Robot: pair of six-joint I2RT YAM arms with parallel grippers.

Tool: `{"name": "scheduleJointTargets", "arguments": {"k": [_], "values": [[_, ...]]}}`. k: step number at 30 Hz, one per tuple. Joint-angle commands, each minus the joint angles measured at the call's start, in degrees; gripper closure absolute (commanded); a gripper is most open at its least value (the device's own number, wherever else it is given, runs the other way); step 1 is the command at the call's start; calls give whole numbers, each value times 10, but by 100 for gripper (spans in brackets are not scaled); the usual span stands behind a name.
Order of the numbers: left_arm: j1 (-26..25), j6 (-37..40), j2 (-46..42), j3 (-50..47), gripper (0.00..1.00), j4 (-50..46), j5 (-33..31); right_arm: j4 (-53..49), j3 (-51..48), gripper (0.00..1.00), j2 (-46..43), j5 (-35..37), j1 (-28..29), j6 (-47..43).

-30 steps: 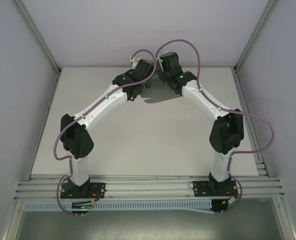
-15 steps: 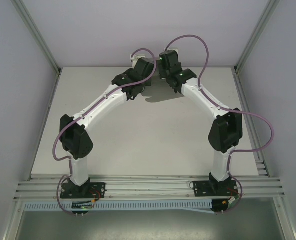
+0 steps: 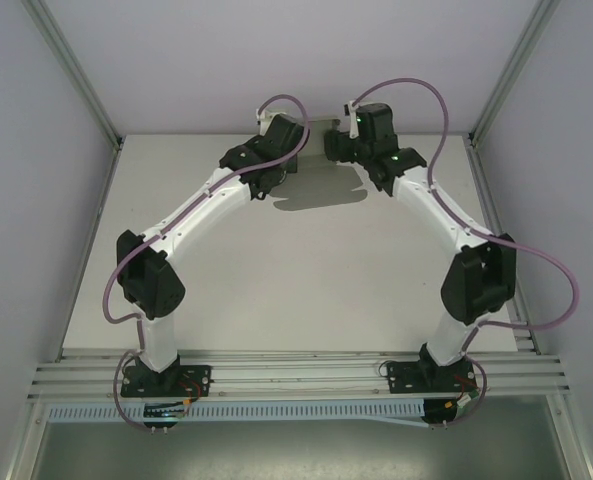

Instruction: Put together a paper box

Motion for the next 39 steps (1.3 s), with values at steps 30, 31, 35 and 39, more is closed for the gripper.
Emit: {"name": "scheduleJointTargets", "arguments": {"k": [30, 31, 35, 39], "values": [[93, 365, -137, -196, 100, 92, 487, 0, -285, 1, -370, 42, -156, 177], [93, 374, -130, -191, 100, 73, 507, -12, -287, 1, -371, 40, -162, 175], [93, 414, -112, -196, 100, 32, 566, -50, -292, 1, -374, 45, -178, 164], [93, 446, -65, -176, 100, -22, 551, -60, -308, 1, -376, 35, -194, 151]]}}
